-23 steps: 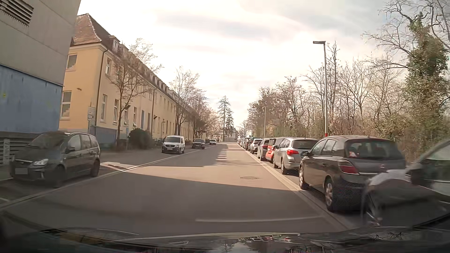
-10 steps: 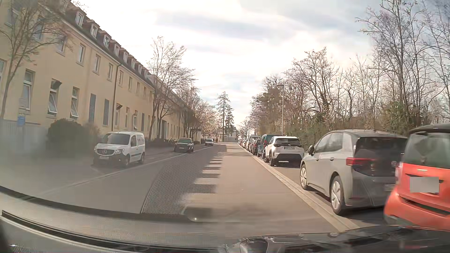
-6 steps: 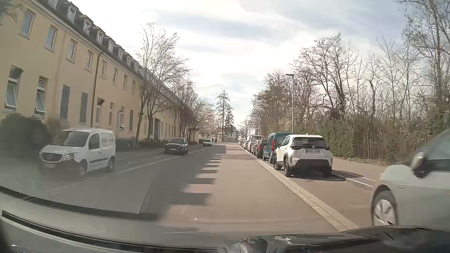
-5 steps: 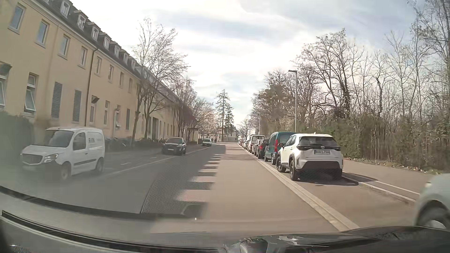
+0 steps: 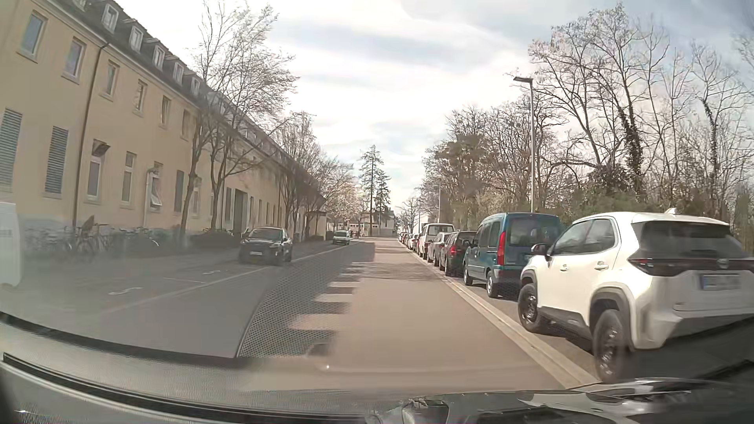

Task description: Follow the waypoints while adhering to traffic rules and regulations

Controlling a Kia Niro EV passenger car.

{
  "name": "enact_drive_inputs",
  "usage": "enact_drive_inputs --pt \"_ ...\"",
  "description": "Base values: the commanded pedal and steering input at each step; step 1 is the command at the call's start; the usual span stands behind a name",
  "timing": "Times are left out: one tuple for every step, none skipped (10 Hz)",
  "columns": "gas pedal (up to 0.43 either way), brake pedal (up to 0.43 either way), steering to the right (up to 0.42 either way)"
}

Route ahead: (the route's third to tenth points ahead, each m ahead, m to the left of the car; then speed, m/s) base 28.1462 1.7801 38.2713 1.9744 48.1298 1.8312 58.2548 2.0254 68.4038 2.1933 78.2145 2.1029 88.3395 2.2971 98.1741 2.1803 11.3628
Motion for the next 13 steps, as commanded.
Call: enact_drive_inputs --pt "0.138 0.0 0.005" --pt "0.138 0.0 0.005" --pt "0.138 0.0 0.005" --pt "0.138 0.0 0.005" --pt "0.138 0.0 0.004" --pt "0.138 0.0 0.004" --pt "0.138 0.0 0.004" --pt "0.138 0.0 0.004" --pt "0.138 0.0 0.003" --pt "0.138 0.0 0.003" --pt "0.138 0.0 0.003" --pt "0.138 0.0 0.002" --pt "0.138 0.0 0.002"
